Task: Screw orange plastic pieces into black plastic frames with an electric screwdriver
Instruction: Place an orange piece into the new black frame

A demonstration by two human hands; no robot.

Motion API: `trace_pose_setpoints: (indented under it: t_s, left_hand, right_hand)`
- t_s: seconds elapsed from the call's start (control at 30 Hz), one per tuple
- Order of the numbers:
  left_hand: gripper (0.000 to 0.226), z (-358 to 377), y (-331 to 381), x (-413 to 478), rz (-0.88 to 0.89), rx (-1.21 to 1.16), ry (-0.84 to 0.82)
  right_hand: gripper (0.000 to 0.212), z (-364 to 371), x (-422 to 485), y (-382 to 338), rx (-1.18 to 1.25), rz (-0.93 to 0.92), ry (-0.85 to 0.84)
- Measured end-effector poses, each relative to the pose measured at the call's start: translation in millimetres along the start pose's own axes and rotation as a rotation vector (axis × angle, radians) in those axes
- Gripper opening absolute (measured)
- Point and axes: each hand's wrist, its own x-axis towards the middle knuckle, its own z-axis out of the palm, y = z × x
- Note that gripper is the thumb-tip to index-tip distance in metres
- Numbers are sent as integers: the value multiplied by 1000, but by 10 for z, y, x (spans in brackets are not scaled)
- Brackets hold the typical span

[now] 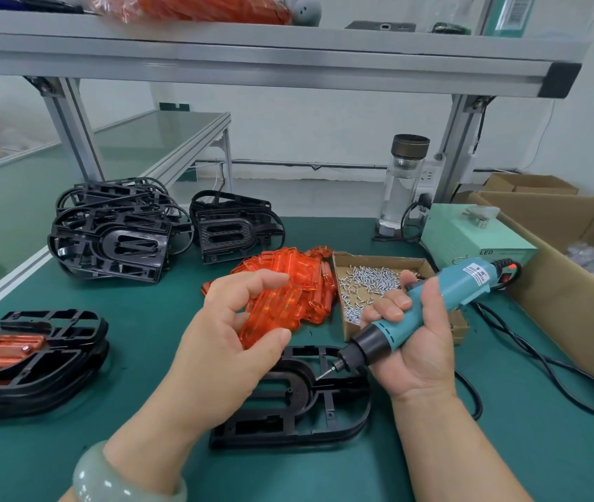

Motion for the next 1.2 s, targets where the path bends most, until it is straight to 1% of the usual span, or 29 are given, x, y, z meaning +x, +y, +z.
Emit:
trace_pose_setpoints:
  t_s: [0.13, 0.2, 0.3, 0.37, 0.43, 0.5, 0.53, 0.6, 0.67, 0.77, 0.83, 0.9, 1.0, 1.13, 1.2]
  left_hand:
    - [62, -46, -22, 24, -68, -183, -52]
    - [54, -47, -30, 35, -142, -193, -20]
    - [33, -19, -57, 40, -213, -89, 3]
    - [29, 10, -70, 45, -300, -154, 23]
    - [30, 27, -65, 48, -411, -255, -2]
    - [22, 30, -70, 62, -415, -226, -28]
    - [19, 23, -75, 73, -402, -186, -12]
    - [18, 5, -86, 90, -390, -173, 66]
    - [15, -5, -83, 104, -434, -274, 108]
    - [27, -5, -74, 90, -538, -418, 93]
    - [25, -7, -60, 69, -573, -467, 64]
    - [22, 7, -38, 53, -556, -399, 33]
    - [32, 39, -14, 30, -487, -218, -2]
    - [42, 31, 13, 24, -399, -88, -119]
    - [39, 24, 43, 32, -375, -57, -148]
  right_hand:
    - [21, 10, 4, 6, -5, 0, 7]
    - [21, 10, 4, 7, -2, -1, 10]
    - [22, 5, 1, 4, -2, 2, 7]
    - [22, 4, 0, 2, -4, 3, 6]
    - [21, 5, -1, 6, -4, 8, 5]
    - [21, 7, -3, 14, -2, 15, 1]
    - [21, 6, -3, 18, -2, 17, -2]
    - [21, 6, -6, 22, -8, 17, -6]
    - [21, 7, -6, 23, -15, 15, -11]
    - [21, 4, -9, 20, -19, 16, -13]
    - [21, 0, -9, 20, -15, 20, -15]
    - [21, -1, -7, 22, -15, 20, -13]
    - [21, -3, -2, 25, -17, 19, -13]
    - [21, -3, -4, 23, 0, 25, -12]
    - [21, -2, -9, 21, 0, 25, -13]
